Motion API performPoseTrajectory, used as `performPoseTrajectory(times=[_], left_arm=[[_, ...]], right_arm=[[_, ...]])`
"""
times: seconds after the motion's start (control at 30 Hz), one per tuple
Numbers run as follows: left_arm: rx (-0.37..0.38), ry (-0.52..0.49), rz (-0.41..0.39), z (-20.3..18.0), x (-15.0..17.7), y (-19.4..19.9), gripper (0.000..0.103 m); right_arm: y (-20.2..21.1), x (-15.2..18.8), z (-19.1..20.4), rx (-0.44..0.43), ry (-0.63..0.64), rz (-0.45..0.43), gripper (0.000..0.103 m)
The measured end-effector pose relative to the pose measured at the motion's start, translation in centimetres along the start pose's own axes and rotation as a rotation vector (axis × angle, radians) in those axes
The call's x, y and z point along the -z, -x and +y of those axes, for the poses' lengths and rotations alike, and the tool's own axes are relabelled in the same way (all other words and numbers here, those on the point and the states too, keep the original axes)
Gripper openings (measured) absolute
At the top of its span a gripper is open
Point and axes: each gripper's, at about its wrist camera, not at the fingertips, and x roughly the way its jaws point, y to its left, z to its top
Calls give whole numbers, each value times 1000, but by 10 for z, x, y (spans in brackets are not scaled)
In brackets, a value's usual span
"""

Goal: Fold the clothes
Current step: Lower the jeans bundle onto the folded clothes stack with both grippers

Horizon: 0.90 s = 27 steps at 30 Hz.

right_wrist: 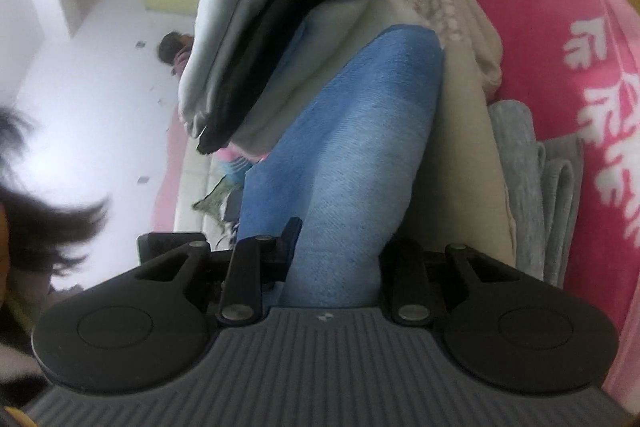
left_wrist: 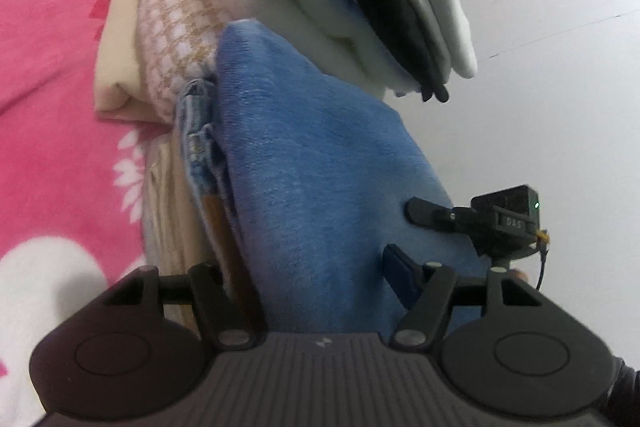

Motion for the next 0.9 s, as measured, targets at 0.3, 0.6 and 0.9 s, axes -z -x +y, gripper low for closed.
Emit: performPoseTrajectory(times=[0.3,0.6,0.9], left_arm=[[-180,-196,-143,-36,17,96,73],[-184,-547,23,-72,40,24,65],[-139,-532,-25,-83,36,47,67]], right_arm=[[88,9,65,381,150,-269,51],[8,77,147,549,724,91,32],[-3,70,134,651,787,171,26]])
